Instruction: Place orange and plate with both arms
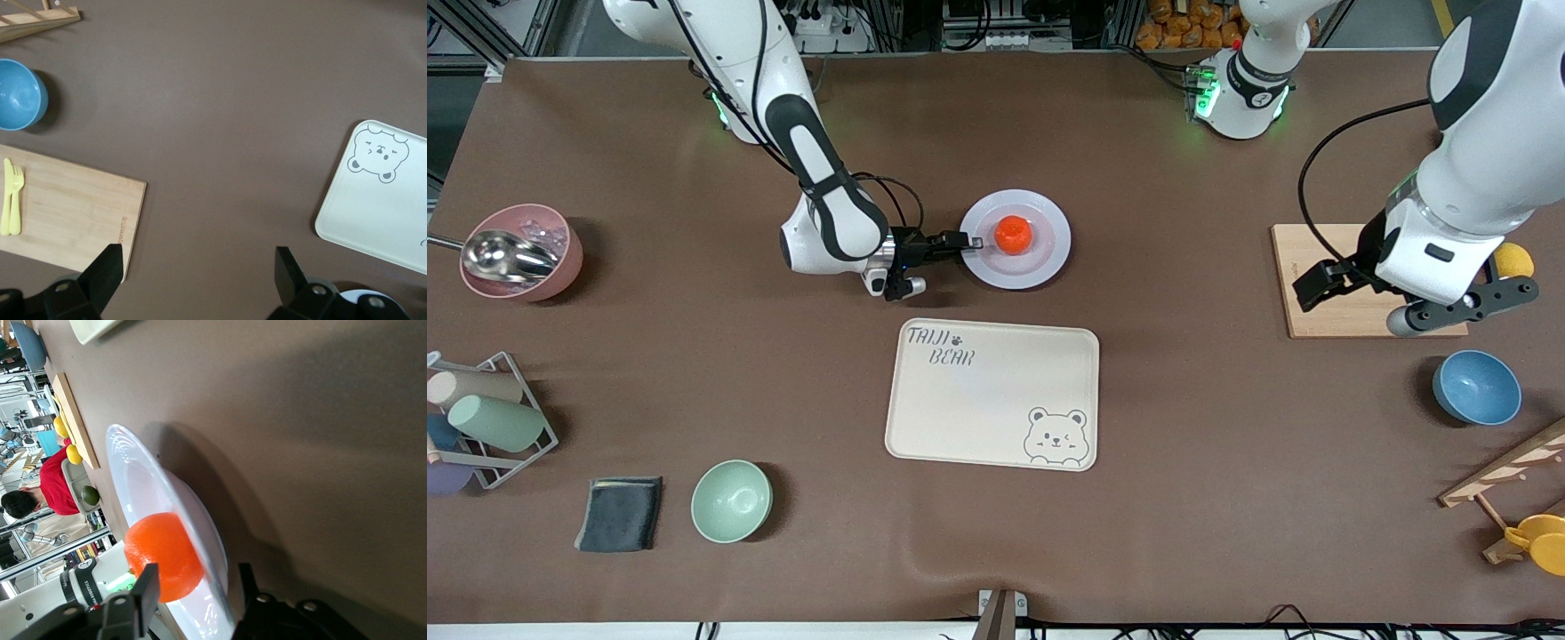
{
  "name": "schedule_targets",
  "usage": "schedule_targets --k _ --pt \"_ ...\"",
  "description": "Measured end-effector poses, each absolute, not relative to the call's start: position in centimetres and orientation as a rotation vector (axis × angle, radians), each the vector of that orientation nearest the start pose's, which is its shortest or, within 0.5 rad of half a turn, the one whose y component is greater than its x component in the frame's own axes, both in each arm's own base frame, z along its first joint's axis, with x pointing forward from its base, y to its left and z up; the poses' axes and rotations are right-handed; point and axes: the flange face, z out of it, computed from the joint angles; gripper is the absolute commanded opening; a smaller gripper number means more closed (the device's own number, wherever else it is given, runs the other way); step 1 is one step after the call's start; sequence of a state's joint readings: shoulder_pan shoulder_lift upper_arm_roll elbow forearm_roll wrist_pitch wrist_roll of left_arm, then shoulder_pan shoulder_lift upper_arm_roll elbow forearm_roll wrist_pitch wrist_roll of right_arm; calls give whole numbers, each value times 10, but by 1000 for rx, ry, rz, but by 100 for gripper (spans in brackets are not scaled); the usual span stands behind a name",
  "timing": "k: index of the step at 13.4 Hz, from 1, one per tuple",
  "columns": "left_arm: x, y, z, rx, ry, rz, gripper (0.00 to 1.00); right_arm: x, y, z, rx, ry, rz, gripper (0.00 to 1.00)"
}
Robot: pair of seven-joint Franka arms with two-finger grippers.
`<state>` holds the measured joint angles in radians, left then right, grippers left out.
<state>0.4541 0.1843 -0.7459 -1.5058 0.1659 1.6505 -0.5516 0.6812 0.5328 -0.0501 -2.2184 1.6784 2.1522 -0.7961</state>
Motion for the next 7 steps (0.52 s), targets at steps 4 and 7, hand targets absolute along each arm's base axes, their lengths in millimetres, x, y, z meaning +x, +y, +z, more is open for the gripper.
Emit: schedule_targets --k 4,7 --pt "591 -100 607 -3070 -292 -50 100 386 331 115 -2109 23 367 2" --pt "590 -75 617 -3051 -167 -64 100 386 336 118 -2092 30 355 0"
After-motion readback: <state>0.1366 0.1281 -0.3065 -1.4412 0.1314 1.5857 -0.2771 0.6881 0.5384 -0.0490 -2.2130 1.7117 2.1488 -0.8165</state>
